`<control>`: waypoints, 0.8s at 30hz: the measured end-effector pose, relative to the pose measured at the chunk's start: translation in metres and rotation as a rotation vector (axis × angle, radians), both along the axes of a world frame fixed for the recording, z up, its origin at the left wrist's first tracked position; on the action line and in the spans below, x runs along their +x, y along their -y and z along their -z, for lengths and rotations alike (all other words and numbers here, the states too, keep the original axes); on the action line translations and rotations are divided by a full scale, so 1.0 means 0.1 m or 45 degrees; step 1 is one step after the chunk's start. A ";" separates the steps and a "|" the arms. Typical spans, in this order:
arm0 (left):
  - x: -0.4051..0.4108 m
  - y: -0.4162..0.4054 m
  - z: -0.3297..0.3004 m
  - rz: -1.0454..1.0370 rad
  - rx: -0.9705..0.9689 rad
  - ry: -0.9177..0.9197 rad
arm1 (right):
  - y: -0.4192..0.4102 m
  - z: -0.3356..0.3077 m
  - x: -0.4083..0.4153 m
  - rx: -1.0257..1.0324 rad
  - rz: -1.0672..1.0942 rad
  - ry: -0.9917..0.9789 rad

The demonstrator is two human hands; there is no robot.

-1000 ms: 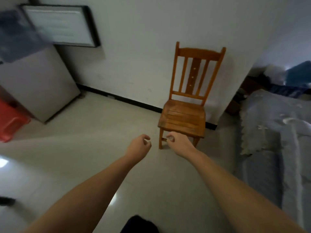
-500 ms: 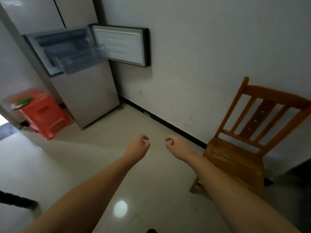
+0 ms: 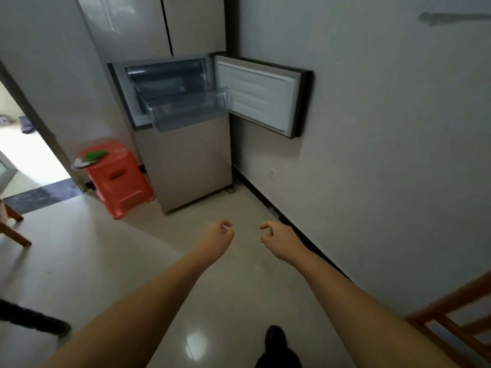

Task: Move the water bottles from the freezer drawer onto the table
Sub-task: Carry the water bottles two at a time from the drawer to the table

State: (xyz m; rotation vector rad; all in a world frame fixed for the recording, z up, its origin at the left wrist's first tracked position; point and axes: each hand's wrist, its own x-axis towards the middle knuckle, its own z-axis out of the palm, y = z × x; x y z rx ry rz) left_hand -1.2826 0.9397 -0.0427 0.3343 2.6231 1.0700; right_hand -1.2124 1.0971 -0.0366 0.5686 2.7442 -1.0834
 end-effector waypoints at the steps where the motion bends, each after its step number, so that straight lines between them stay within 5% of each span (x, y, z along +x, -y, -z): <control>1: -0.17 -0.07 0.00 -0.016 -0.009 -0.020 | -0.06 0.01 -0.19 -0.013 -0.025 -0.011; 10: -1.87 -0.94 -0.27 -0.260 0.035 -0.096 | -1.05 -0.18 -2.23 0.013 -0.190 -0.079; 24: -4.29 -0.86 -0.14 -0.500 0.070 -0.094 | -1.00 -0.05 -4.89 -0.071 -0.451 -0.077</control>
